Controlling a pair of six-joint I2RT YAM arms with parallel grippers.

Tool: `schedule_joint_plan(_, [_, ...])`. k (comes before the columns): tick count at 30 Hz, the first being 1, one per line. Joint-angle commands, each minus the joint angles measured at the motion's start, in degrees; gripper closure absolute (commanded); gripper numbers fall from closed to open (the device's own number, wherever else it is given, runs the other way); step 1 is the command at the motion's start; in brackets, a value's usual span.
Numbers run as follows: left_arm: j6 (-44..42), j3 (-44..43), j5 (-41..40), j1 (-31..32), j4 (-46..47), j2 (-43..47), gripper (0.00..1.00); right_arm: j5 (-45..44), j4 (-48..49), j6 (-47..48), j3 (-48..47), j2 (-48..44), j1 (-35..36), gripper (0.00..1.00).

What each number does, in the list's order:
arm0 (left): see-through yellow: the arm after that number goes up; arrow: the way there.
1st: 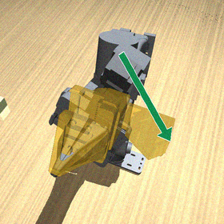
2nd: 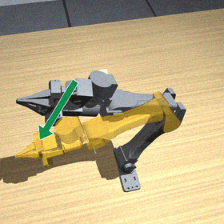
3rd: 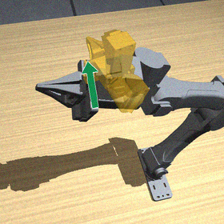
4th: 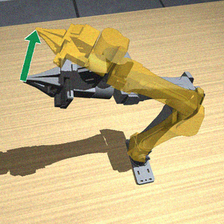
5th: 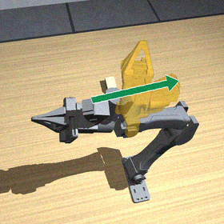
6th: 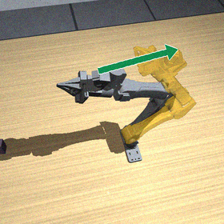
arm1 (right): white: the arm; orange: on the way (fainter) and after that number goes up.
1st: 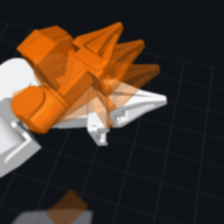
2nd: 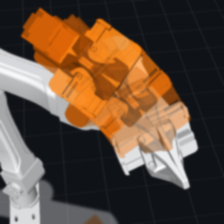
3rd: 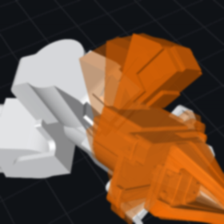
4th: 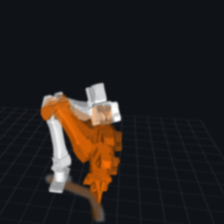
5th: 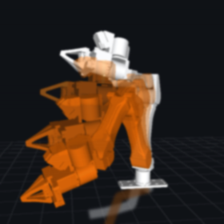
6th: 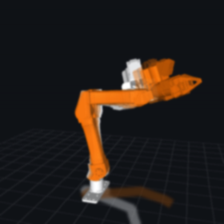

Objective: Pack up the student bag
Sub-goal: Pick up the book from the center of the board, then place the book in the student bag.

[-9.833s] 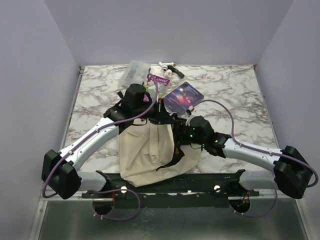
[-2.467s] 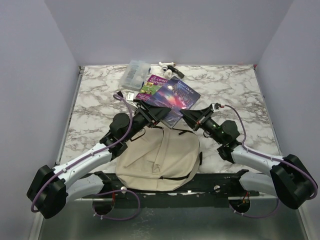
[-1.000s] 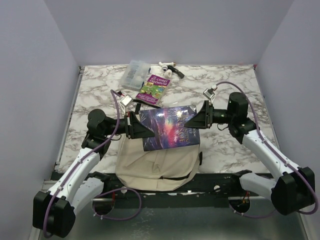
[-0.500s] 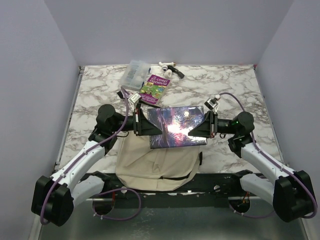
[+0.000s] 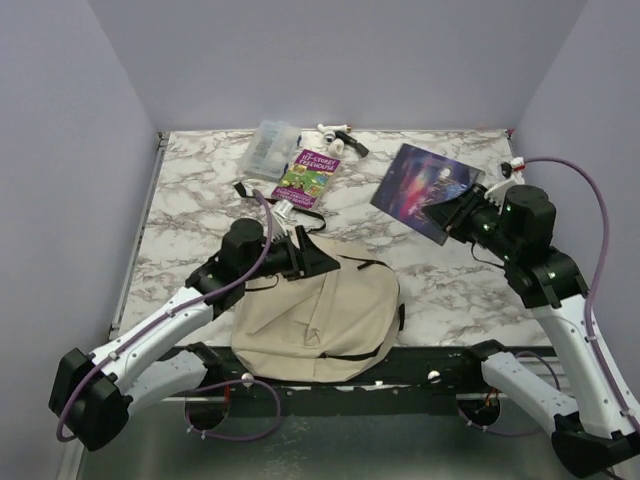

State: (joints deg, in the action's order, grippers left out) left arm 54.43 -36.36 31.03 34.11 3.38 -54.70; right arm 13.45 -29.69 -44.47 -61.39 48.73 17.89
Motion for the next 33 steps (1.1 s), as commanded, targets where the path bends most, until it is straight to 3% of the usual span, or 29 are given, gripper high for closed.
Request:
schedule_joint_plan(1, [-9.0, -7.4, -21.9, 12.9, -13.9, -4.5, 0.36, -29.4, -17.2, 10.4, -4.9, -3.7, 0.1, 1.0])
schedule_joint_plan(8, [-15.6, -27.2, -34.2, 30.0, -24.3, -27.8, 0.33, -38.1, -20.5, 14.0, -10.7, -10.2, 0.1, 1.0])
schedule_joint_plan(13, [-21.1, -38.6, -36.0, 33.6, -29.9, -42.1, 0.27, -38.3, -21.8, 15.4, -11.8, -13.8, 0.2, 1.0])
schedule_joint_plan(18, [-24.0, -43.8, -40.5, 33.8, -34.4, -48.7, 0.28, -35.4, -23.2, 16.1, -11.3, -15.3, 0.2, 1.0])
schedule_joint_plan(21, [-25.2, -44.7, -42.3, 33.8, -35.7, -49.8, 0.39, -33.5, -24.1, 16.9, -10.9, -15.4, 0.2, 1.0])
schedule_joint_plan(28, [-25.8, -43.9, -43.4, 33.2, -37.0, -48.5, 0.98, -26.2, -24.7, 17.9, -5.9, -16.1, 0.2, 1.0])
schedule_joint_plan(33, [-25.4, -39.9, -45.4, 31.0, -37.2, -39.5, 1.0, -14.6, -27.6, 17.0, -4.7, -11.9, 0.1, 1.0])
